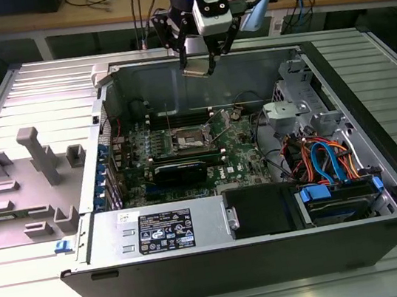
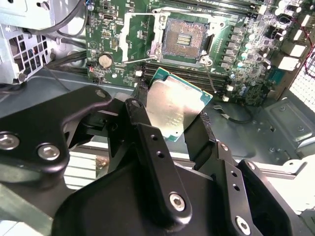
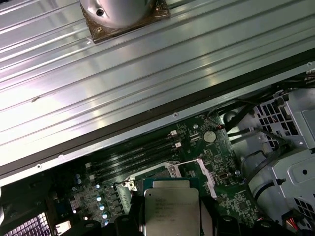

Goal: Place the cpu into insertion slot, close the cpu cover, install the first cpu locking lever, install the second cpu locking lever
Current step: 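Place the cpu into insertion slot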

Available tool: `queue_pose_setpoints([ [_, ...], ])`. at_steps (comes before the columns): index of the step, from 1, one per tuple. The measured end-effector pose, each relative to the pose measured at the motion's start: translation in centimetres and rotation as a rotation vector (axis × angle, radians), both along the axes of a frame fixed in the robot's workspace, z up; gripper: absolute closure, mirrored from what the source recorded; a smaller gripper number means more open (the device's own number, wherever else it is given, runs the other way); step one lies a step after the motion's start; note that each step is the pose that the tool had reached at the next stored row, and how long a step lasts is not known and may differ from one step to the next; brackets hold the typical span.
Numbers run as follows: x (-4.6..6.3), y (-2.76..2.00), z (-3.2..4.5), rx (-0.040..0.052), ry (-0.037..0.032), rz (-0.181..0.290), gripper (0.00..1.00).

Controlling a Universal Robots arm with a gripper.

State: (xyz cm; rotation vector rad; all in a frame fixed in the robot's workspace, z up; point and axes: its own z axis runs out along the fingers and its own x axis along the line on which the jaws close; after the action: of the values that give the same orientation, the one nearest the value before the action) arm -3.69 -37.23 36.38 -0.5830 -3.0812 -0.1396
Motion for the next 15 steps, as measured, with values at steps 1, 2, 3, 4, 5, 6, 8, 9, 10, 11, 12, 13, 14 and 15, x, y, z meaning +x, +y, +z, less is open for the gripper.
queue_pose_setpoints([
  [1, 0.00, -0.01, -0.01, -0.0001, 0.0000, -0.009, 0.46],
  [2, 0.00, -0.01, -0.01, -0.0001, 0.0000, -0.019, 0.46],
  [3, 0.00, -0.01, -0.02, -0.0002, 0.0000, -0.035, 0.46],
  [4, 0.00, -0.01, -0.04, -0.0001, 0.0000, -0.047, 0.46],
  [5, 0.00, -0.01, -0.07, 0.0001, -0.0001, -0.064, 0.46],
  [6, 0.00, -0.01, -0.10, 0.0000, -0.0001, -0.079, 0.46],
  [8, 0.00, -0.01, -0.17, 0.0001, -0.0001, -0.113, 0.46],
  [9, 0.00, -0.01, -0.22, 0.0001, 0.0000, -0.134, 0.46],
  [10, 0.00, -0.01, -0.28, 0.0000, 0.0002, -0.155, 0.46],
  [11, 0.00, -0.01, -0.33, 0.0000, 0.0004, -0.167, 0.46],
  [12, 0.00, -0.02, -0.36, -0.0001, 0.0011, -0.173, 0.46],
  [13, -0.01, -0.02, -0.40, -0.0004, 0.0032, -0.188, 0.46],
  [14, 0.00, -0.02, -0.42, -0.0004, 0.0036, -0.198, 0.46],
  [15, 0.00, -0.03, -0.43, -0.0004, 0.0045, -0.207, 0.46],
])
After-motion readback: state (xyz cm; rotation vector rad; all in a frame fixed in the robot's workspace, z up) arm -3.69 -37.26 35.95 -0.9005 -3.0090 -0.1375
